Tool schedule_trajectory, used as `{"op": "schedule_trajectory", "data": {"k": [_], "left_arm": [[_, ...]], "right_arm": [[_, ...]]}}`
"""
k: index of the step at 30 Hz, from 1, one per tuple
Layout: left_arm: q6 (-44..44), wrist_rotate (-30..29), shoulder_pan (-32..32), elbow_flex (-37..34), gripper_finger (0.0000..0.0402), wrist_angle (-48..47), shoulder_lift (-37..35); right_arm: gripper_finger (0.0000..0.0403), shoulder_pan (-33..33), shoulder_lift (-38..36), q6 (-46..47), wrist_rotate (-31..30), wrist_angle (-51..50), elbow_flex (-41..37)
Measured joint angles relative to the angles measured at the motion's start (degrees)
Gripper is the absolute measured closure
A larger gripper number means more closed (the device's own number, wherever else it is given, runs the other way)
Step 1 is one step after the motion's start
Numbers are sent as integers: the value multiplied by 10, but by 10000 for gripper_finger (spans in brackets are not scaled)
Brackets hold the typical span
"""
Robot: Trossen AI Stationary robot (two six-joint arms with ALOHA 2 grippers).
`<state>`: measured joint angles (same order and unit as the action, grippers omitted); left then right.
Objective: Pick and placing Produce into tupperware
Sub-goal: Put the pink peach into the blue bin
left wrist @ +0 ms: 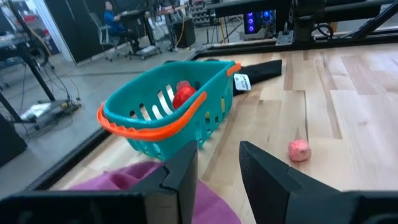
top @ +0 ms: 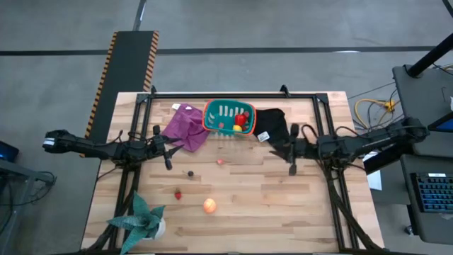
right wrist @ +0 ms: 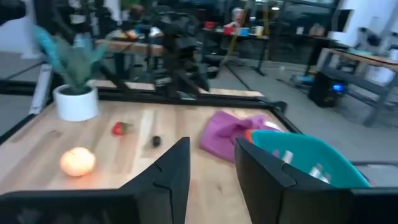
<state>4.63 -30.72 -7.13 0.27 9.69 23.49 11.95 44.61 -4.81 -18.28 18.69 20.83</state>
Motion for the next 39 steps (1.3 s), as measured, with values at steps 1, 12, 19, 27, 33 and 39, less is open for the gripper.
{"op": "schedule_trajectory", "data": {"k": [1, 12, 19, 27, 33, 39], "left_arm": [[5, 0, 0, 0, 296, 4, 0], [8, 0, 0, 0, 296, 9, 0], [23, 0, 0, 0, 296, 10, 0], [39, 0, 0, 0, 296, 38, 0], [37, 0, 0, 0, 296, 36, 0], [37, 0, 0, 0, 296, 36, 0]], "right_arm": [[287, 0, -17, 3, -4, -1, -13], [290, -15, -132, 33, -7, 0, -115], [339, -15, -162, 29, 59, 0, -145], [394, -70, -165, 11, 107, 2, -147], [394, -91, -187, 0, 132, 17, -169], [394, -93, -234, 12, 137, 38, -203]]}}
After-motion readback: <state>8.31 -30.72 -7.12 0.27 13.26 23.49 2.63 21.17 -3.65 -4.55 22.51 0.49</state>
